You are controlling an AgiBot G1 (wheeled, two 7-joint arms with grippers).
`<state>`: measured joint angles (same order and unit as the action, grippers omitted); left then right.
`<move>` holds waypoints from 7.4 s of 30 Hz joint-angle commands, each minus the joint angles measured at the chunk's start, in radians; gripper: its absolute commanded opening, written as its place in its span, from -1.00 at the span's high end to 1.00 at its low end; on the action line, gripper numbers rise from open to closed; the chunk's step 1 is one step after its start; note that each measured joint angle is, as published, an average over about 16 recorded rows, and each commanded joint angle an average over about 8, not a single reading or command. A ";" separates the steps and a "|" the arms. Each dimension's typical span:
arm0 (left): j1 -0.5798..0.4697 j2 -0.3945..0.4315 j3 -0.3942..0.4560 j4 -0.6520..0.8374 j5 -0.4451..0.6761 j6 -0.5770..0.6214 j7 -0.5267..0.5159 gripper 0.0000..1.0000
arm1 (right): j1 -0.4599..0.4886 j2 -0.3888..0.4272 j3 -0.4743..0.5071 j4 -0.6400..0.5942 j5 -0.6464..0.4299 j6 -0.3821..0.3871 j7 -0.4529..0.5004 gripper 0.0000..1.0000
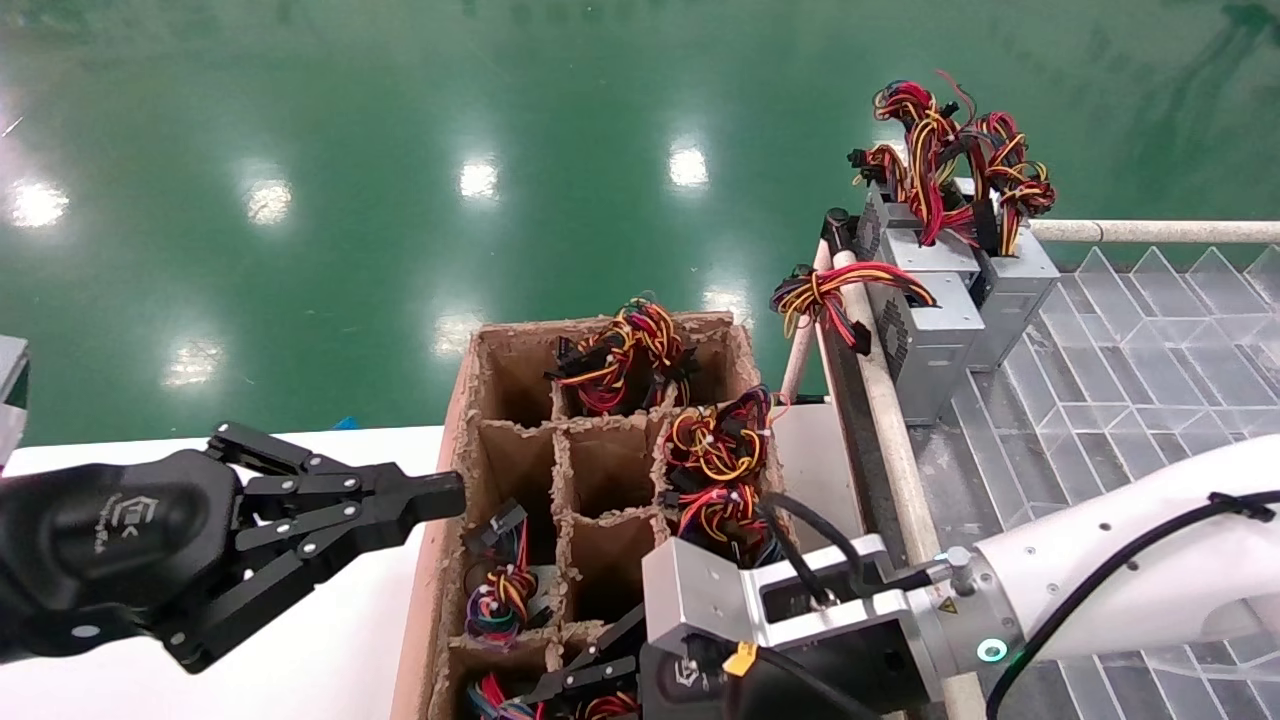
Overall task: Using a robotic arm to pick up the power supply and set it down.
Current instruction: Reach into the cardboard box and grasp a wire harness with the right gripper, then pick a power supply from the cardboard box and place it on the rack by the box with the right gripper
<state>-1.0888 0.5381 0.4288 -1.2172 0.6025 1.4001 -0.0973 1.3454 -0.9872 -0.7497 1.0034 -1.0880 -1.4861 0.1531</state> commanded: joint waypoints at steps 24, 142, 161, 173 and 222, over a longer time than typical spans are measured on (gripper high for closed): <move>0.000 0.000 0.000 0.000 0.000 0.000 0.000 1.00 | -0.003 0.112 0.081 0.189 0.095 0.092 0.144 1.00; 0.000 0.000 0.000 0.000 0.000 0.000 0.000 1.00 | 0.869 0.403 0.121 -0.495 -0.420 0.069 -0.350 1.00; 0.000 0.000 0.000 0.000 0.000 0.000 0.000 1.00 | 0.725 0.479 0.067 -0.073 -0.560 0.259 -0.221 1.00; 0.000 0.000 0.000 0.000 0.000 0.000 0.000 1.00 | 0.628 0.562 0.052 0.185 -0.582 0.295 -0.086 1.00; 0.000 0.000 0.000 0.000 0.000 0.000 0.000 1.00 | 0.811 0.354 -0.024 -0.273 -0.563 0.055 -1.088 1.00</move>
<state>-1.0886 0.5379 0.4288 -1.2170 0.6024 1.3998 -0.0973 2.1520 -0.6326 -0.7738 0.7399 -1.6501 -1.4301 -0.9179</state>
